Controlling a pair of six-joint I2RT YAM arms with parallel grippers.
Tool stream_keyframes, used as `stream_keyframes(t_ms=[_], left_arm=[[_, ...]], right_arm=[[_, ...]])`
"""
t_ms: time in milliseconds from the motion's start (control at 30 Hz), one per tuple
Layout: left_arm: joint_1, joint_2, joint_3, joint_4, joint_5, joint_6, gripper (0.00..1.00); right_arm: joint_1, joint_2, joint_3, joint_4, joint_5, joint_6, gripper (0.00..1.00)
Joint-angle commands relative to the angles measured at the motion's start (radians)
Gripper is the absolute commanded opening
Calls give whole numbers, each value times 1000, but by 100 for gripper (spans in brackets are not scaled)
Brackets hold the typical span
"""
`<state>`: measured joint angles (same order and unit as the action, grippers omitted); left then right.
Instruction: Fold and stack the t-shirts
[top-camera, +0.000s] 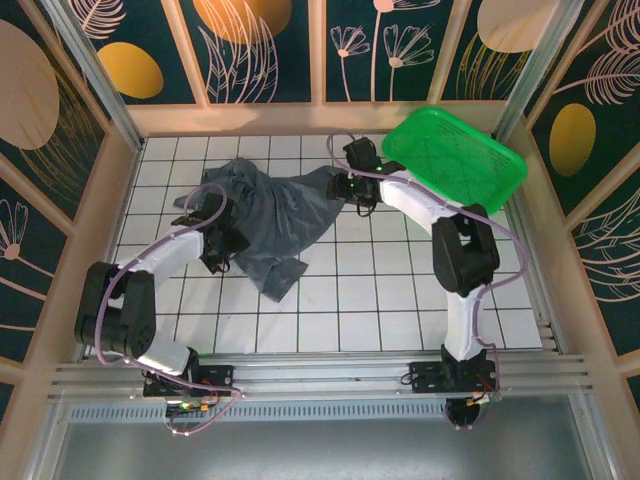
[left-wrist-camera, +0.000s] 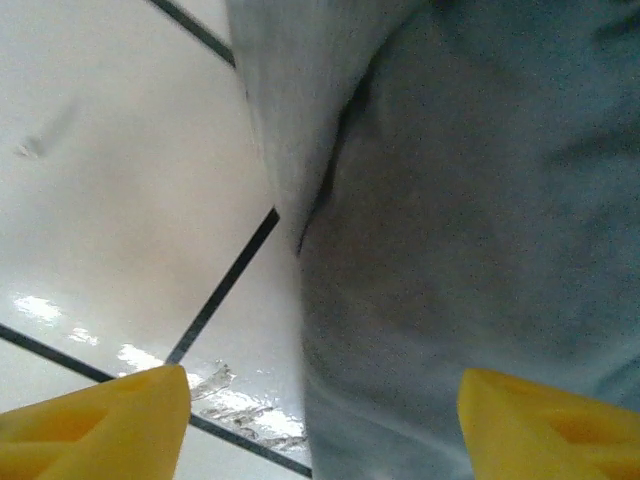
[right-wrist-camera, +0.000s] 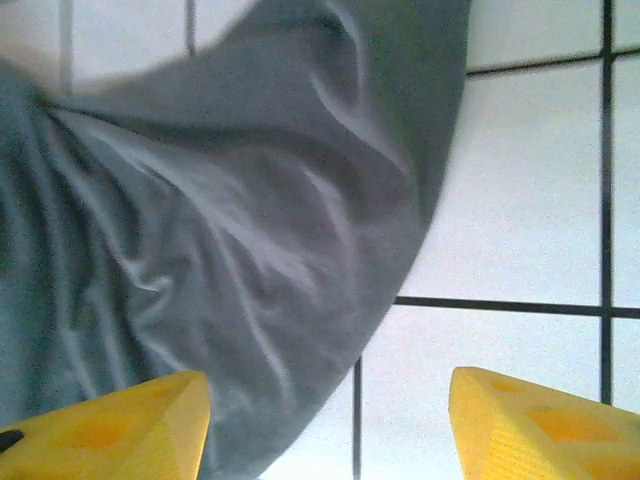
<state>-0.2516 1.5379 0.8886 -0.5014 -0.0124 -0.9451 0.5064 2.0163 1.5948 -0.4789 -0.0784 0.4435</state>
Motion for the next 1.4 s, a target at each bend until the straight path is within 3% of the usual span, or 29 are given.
stream_keyframes(t_ms=[0, 167, 233, 300, 500, 767, 900, 1067, 1167, 1200, 1367], left_arm=[[-1, 39, 6, 109, 61, -26, 61], [0, 144, 48, 141, 59, -21, 31], [-1, 152, 67, 127, 35, -16, 10], [0, 136, 79, 103, -1, -7, 0], [5, 59, 167, 12, -85, 52, 0], [6, -39, 255, -89, -91, 66, 0], [6, -91, 267, -93, -33, 71, 0], [7, -129, 247, -72, 34, 62, 0], [7, -142, 252, -96, 7, 54, 0], [7, -146, 257, -110, -12, 51, 0], [7, -206, 271, -183, -138, 28, 0]], right_arm=[[-1, 94, 51, -38, -9, -13, 63], [-6, 179, 76, -69, 47, 12, 61], [-9, 204, 81, -51, 28, 8, 55], [-11, 230, 103, -46, 18, 4, 47], [-14, 208, 133, -11, 47, 29, 0], [-33, 10, 30, 33, 147, 80, 0], [-47, -142, -98, 56, 185, 89, 0], [-44, -199, -184, 60, 101, 57, 0], [-11, -125, -133, 36, 65, 38, 41], [6, -86, -93, 12, 89, 30, 50], [51, 84, 60, -29, 201, 1, 63]])
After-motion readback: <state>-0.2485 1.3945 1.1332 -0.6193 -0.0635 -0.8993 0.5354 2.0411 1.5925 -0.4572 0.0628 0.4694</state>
